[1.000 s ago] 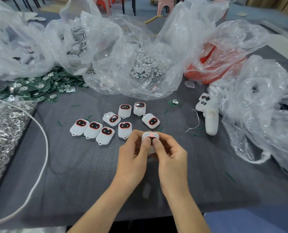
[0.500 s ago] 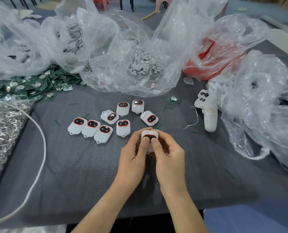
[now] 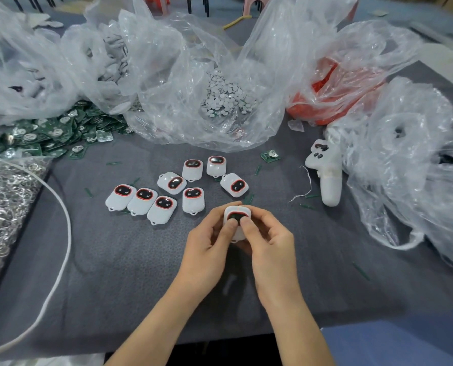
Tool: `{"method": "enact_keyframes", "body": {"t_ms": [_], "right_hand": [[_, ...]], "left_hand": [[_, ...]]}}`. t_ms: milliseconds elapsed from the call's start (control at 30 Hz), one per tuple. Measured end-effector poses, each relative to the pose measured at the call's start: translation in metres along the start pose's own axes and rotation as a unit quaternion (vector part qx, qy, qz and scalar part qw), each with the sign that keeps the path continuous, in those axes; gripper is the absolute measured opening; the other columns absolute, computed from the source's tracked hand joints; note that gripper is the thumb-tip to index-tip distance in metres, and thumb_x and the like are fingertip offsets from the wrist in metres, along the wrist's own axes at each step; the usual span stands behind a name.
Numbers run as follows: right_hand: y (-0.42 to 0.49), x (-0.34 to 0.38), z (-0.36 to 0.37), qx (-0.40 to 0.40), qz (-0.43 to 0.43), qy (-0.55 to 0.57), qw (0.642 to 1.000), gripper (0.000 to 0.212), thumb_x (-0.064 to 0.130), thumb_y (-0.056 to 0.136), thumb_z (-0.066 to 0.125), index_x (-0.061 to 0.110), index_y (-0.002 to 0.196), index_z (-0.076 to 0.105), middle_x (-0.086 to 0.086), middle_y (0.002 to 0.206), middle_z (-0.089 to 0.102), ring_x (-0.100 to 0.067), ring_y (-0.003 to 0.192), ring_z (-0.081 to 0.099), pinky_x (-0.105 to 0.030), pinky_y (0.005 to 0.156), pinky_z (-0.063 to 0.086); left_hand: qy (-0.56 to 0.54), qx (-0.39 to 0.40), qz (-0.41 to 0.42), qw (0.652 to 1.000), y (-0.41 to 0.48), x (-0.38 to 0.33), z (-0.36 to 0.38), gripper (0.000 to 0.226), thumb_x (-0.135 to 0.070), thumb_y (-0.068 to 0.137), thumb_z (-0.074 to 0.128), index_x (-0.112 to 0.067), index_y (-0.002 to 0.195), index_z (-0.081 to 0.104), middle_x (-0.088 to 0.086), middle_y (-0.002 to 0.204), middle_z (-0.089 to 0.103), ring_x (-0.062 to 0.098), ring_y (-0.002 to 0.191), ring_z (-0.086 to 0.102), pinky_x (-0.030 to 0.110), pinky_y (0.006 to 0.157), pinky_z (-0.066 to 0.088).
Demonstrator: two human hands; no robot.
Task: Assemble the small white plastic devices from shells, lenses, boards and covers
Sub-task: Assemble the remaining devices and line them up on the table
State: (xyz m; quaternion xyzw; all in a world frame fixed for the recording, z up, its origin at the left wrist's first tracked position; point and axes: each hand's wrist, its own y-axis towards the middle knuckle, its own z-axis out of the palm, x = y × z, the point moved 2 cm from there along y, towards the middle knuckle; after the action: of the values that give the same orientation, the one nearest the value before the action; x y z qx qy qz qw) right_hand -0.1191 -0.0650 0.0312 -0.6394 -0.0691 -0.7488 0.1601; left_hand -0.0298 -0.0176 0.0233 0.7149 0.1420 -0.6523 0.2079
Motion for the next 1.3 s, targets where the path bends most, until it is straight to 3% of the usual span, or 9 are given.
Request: {"method": "enact_keyframes", "body": {"t_ms": [100, 333, 933, 1300], "right_hand": [[0.001, 0.0, 0.0, 0.006, 0.014, 0.037, 0.999, 0.021, 0.002, 0.092, 0.056, 0.017, 0.091, 0.071, -0.001, 0.086, 0.075, -0.013, 0.082, 0.069, -0.023, 0.067, 0.055], [0.003, -0.001, 0.001, 0.003, 0.034, 0.061, 0.998, 0.019, 0.001, 0.09, 0.058, 0.015, 0.091, 0.071, -0.004, 0.087, 0.075, -0.018, 0.086, 0.069, -0.022, 0.067, 0.054], [0.004, -0.004, 0.001, -0.013, 0.04, 0.035, 0.998, 0.02, 0.001, 0.089, 0.059, 0.017, 0.088, 0.071, -0.005, 0.086, 0.074, -0.023, 0.088, 0.069, -0.029, 0.073, 0.057], [0.004, -0.003, 0.0, -0.023, 0.034, 0.024, 0.999, 0.019, -0.002, 0.086, 0.06, 0.014, 0.084, 0.07, -0.003, 0.08, 0.073, -0.02, 0.08, 0.067, -0.033, 0.071, 0.055]], "left_hand": [[-0.021, 0.018, -0.018, 0.999, 0.001, 0.002, -0.001, 0.031, -0.005, 0.096, 0.052, -0.026, 0.116, 0.06, -0.011, 0.111, 0.069, 0.006, 0.107, 0.062, 0.015, 0.089, 0.046], [-0.021, 0.029, -0.043, 0.998, 0.0, 0.005, -0.001, 0.047, 0.005, 0.092, 0.054, -0.031, 0.122, 0.056, -0.013, 0.11, 0.07, 0.003, 0.104, 0.064, 0.013, 0.087, 0.045], [0.03, 0.021, -0.027, 0.999, 0.0, 0.009, -0.001, 0.051, 0.004, 0.092, 0.055, -0.039, 0.118, 0.054, -0.023, 0.108, 0.068, -0.001, 0.102, 0.063, 0.013, 0.087, 0.045], [0.043, 0.026, -0.019, 0.999, -0.001, 0.012, -0.002, 0.051, 0.003, 0.091, 0.056, -0.039, 0.12, 0.054, -0.02, 0.112, 0.067, 0.002, 0.106, 0.063, 0.015, 0.089, 0.046]]}}
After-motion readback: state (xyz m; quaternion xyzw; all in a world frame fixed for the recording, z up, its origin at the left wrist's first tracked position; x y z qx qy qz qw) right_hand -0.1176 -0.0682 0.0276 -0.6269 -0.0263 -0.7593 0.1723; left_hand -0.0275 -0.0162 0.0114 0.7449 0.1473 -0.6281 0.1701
